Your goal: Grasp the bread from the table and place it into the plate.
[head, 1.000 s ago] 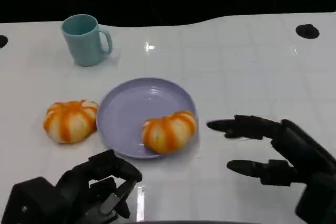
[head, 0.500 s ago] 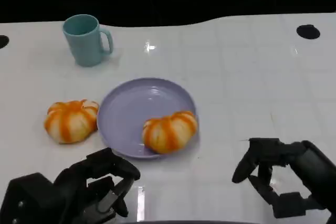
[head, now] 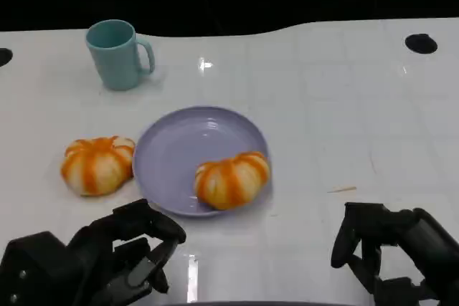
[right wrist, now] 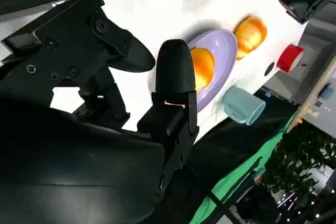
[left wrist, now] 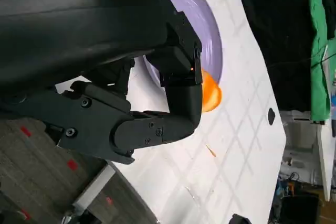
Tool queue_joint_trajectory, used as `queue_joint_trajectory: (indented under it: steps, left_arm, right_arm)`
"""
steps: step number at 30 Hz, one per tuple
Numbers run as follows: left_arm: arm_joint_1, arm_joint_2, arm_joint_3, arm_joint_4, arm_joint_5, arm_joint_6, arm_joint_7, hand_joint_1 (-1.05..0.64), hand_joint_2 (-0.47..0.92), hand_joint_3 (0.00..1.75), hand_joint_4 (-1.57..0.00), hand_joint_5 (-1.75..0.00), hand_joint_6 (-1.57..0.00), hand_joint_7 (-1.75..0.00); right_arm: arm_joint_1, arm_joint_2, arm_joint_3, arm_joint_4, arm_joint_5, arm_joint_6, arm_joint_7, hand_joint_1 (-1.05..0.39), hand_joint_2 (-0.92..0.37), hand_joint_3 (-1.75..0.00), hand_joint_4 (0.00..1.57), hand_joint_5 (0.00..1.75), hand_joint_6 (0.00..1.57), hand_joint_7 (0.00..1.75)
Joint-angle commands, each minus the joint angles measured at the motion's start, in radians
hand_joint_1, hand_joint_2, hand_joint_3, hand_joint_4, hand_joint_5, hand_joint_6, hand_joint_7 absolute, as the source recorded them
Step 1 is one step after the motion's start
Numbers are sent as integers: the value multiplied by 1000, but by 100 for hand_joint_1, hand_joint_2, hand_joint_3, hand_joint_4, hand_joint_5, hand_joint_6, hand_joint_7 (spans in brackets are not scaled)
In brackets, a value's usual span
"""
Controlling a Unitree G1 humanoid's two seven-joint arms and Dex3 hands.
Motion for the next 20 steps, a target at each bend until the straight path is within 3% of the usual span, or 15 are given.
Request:
queue_joint_trajectory:
  steps: [1, 7, 20]
  left_arm:
    - [3, 11, 2, 4, 6, -19, -2, -40, 91, 51, -68, -175, -61, -134]
    - [-1, 4, -5, 12, 11, -25, 4, -39, 91, 52, -69, -175, -62, -135]
    - [-3, 5, -10, 27, 13, -40, 2, -36, 92, 52, -68, -175, -61, -137]
  right_arm:
    - [-3, -24, -9, 17, -6, -13, 5, -10, -42, -124, 88, 175, 72, 149]
    - [-11, -31, -9, 30, -23, -28, -2, -7, -40, -126, 88, 175, 73, 149]
    - [-26, -28, -14, 62, -22, -69, -11, -15, -38, -127, 93, 175, 76, 144]
